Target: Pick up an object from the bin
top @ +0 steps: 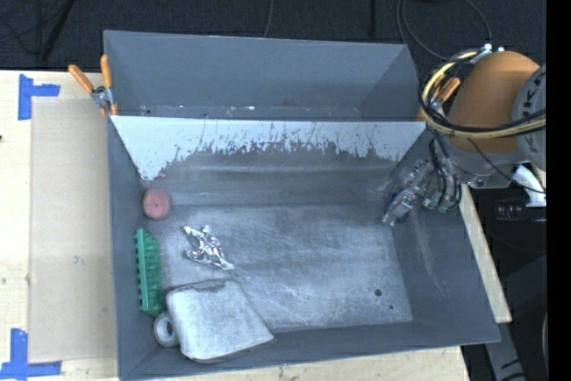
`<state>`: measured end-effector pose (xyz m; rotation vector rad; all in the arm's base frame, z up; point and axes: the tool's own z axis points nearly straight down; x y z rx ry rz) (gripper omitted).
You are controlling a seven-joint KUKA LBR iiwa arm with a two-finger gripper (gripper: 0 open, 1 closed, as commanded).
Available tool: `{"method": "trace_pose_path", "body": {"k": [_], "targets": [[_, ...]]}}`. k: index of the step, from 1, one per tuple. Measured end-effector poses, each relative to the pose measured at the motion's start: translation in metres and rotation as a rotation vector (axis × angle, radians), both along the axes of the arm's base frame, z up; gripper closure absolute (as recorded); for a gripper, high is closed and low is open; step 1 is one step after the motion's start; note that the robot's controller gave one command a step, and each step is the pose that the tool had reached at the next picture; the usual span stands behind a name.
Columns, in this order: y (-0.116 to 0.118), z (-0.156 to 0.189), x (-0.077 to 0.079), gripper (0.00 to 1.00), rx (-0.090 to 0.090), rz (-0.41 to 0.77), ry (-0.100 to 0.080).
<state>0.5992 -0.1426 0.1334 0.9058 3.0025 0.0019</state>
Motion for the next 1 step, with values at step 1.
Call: {"method": "trace_pose_path", "body": {"k": [1], "targets": [[-0.0002, 0.0544, 0.0017, 1.00, 0.000, 0.007, -0.001]]}}
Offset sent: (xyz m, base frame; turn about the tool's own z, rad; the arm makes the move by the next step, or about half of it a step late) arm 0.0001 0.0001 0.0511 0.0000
